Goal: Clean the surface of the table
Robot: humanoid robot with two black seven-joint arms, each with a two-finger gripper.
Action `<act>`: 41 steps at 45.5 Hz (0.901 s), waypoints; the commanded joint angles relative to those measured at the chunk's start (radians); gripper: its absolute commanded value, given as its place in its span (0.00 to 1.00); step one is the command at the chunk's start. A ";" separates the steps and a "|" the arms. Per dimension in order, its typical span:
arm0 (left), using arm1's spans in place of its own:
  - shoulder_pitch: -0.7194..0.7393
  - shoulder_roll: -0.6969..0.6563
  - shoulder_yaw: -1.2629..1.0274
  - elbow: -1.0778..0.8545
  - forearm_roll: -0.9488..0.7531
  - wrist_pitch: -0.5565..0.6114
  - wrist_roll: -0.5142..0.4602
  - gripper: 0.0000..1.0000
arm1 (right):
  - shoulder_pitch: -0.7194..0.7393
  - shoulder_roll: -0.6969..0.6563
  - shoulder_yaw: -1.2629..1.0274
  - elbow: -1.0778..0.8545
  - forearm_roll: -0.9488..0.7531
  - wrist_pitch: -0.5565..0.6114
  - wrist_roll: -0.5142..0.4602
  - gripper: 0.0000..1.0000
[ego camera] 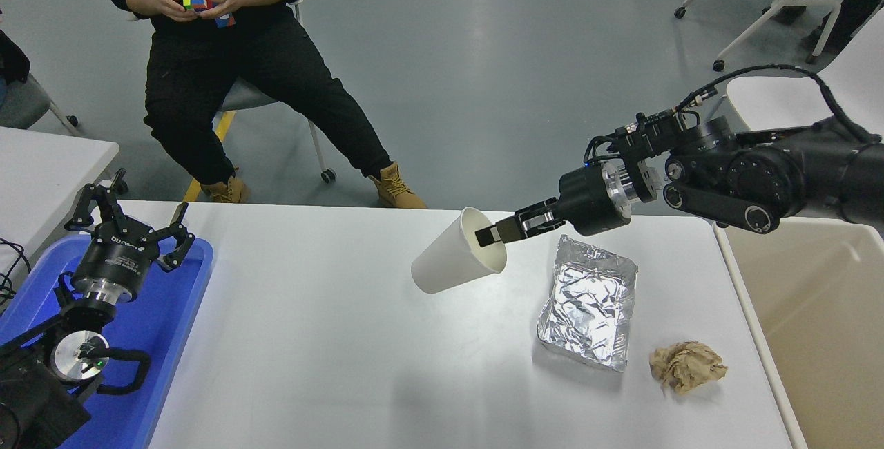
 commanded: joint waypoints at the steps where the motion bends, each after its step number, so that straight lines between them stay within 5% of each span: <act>1: 0.000 0.000 0.000 0.000 0.000 0.000 0.001 1.00 | -0.001 -0.043 0.010 -0.137 0.169 0.004 0.000 0.00; 18: 0.000 0.001 0.000 0.000 0.000 0.000 0.000 1.00 | -0.163 -0.049 0.010 -0.623 0.367 0.055 -0.048 0.00; 24: 0.000 0.000 0.000 0.000 0.000 0.000 0.001 1.00 | -0.268 -0.041 0.010 -0.858 0.384 0.077 -0.149 0.00; 41: 0.000 0.000 0.000 0.000 0.000 0.000 0.000 1.00 | -0.440 -0.103 0.067 -1.013 0.427 0.064 -0.374 0.00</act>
